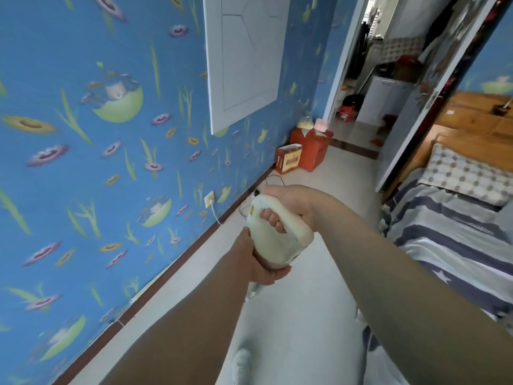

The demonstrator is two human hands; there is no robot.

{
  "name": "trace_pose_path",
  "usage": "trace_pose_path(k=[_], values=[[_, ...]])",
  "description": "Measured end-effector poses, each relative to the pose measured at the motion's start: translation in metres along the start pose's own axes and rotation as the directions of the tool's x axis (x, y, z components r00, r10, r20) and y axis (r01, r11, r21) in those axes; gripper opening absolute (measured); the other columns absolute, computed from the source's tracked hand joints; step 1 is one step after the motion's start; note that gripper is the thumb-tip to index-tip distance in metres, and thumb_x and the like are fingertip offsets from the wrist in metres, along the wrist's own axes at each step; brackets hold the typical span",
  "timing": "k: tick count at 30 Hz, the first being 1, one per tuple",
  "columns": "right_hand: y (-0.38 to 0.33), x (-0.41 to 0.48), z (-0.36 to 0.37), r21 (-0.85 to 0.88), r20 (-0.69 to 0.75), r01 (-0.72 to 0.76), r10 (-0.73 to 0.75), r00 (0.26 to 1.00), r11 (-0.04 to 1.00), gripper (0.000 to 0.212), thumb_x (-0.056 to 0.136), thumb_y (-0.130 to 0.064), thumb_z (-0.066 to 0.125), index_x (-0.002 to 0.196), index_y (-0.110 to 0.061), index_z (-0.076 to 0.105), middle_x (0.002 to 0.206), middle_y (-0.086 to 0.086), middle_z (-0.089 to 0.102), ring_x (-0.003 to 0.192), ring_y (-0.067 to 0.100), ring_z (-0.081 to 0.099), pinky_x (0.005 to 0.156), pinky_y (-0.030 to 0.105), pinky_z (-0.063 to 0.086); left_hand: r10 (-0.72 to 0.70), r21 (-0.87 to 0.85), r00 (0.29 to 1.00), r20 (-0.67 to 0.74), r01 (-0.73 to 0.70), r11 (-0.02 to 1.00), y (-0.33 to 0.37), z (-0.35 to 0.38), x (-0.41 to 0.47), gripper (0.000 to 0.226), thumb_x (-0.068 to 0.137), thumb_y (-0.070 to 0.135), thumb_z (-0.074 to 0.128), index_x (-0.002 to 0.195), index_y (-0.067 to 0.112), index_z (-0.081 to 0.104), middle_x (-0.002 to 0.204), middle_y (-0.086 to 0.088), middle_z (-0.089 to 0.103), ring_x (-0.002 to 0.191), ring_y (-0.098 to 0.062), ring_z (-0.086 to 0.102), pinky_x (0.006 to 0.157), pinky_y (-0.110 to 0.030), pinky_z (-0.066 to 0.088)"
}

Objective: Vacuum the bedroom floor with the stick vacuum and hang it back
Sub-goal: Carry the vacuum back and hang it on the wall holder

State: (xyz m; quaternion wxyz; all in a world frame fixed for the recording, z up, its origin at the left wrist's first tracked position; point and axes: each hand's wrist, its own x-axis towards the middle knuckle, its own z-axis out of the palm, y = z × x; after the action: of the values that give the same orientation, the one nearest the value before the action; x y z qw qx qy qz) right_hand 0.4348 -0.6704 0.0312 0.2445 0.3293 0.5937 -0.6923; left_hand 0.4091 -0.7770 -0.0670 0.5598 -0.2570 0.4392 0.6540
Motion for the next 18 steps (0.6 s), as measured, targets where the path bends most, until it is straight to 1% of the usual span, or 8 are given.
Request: trace_pose_path(k=[2,6,10,12,13,15,17,18], values=[[-0.019,0.019,-0.014,-0.04,-0.008,0.018,-0.019,1.0,0.999,0.054,0.103,-0.054,0.035,0.074,-0.009,0.048,0.049,-0.003,0.047,0.035,0.005,0.044,0.035,0.014,0.039,0.009,0.001,1.0,-0.021,-0.009,1.0,0.023,0.011,0.015,0.055,0.083,0.058,0.058,0.115,0.014,0.065,0.116,-0.016,0.065,0.105,-0.041,0.061,0.087,-0.058,0.051],[-0.07,0.058,-0.045,-0.131,0.007,0.039,-0.039,0.999,0.991,0.05,0.103,-0.049,0.038,0.078,-0.008,0.051,0.053,-0.003,0.047,0.038,0.004,0.043,0.037,0.014,0.037,0.009,-0.01,0.999,-0.039,-0.009,1.0,0.079,0.036,0.049,0.053,0.081,0.054,0.064,0.117,0.014,0.066,0.117,-0.018,0.066,0.106,-0.043,0.062,0.091,-0.061,0.048],[-0.124,0.097,-0.074,-0.216,0.017,0.025,-0.022,1.0,0.976,0.053,0.102,-0.054,0.04,0.085,-0.006,0.056,0.055,-0.002,0.049,0.041,0.005,0.043,0.039,0.016,0.038,-0.034,-0.095,0.998,-0.05,0.029,0.995,0.135,0.06,0.076,0.061,0.08,0.054,0.069,0.117,0.008,0.056,0.113,-0.026,0.05,0.107,-0.048,0.049,0.093,-0.06,0.048],[-0.151,0.114,-0.086,-0.261,0.024,0.024,-0.019,1.0,0.965,0.053,0.103,-0.055,0.038,0.088,-0.007,0.056,0.054,-0.003,0.048,0.041,0.005,0.043,0.04,0.015,0.037,-0.055,-0.157,0.996,-0.071,0.043,0.987,0.162,0.072,0.092,0.063,0.08,0.056,0.069,0.109,0.003,0.052,0.106,-0.028,0.046,0.108,-0.048,0.045,0.094,-0.06,0.048],[-0.161,0.121,-0.09,-0.295,0.03,0.021,-0.013,0.999,0.955,0.054,0.103,-0.055,0.036,0.088,-0.007,0.056,0.053,-0.004,0.048,0.04,0.005,0.043,0.04,0.015,0.037,-0.061,-0.185,0.996,-0.065,0.049,0.981,0.171,0.077,0.096,0.065,0.08,0.057,0.068,0.107,0.002,0.051,0.104,-0.028,0.046,0.105,-0.048,0.045,0.094,-0.061,0.048],[-0.183,0.139,-0.102,-0.351,0.047,0.011,0.006,0.999,0.936,0.055,0.104,-0.054,0.033,0.086,-0.007,0.056,0.051,-0.005,0.047,0.038,0.004,0.042,0.04,0.014,0.036,-0.074,-0.224,0.995,-0.068,0.057,0.973,0.193,0.085,0.117,0.069,0.078,0.061,0.067,0.112,0.003,0.052,0.108,-0.027,0.05,0.1,-0.049,0.049,0.09,-0.062,0.049],[-0.197,0.152,-0.111,-0.375,0.067,0.011,0.015,0.998,0.927,0.056,0.104,-0.055,0.032,0.085,-0.008,0.056,0.05,-0.005,0.047,0.037,0.004,0.042,0.039,0.014,0.036,-0.076,-0.258,0.996,-0.055,0.06,0.964,0.209,0.091,0.131,0.072,0.077,0.064,0.065,0.116,0.005,0.054,0.112,-0.025,0.054,0.1,-0.049,0.05,0.088,-0.062,0.05],[-0.208,0.162,-0.117,-0.391,0.081,0.008,0.026,0.996,0.92,0.056,0.104,-0.055,0.032,0.084,-0.009,0.055,0.049,-0.006,0.047,0.037,0.003,0.042,0.039,0.014,0.035,-0.069,-0.269,0.996,-0.062,0.05,0.962,0.218,0.096,0.139,0.071,0.078,0.064,0.065,0.114,0.004,0.054,0.111,-0.025,0.054,0.1,-0.049,0.05,0.089,-0.062,0.049]])
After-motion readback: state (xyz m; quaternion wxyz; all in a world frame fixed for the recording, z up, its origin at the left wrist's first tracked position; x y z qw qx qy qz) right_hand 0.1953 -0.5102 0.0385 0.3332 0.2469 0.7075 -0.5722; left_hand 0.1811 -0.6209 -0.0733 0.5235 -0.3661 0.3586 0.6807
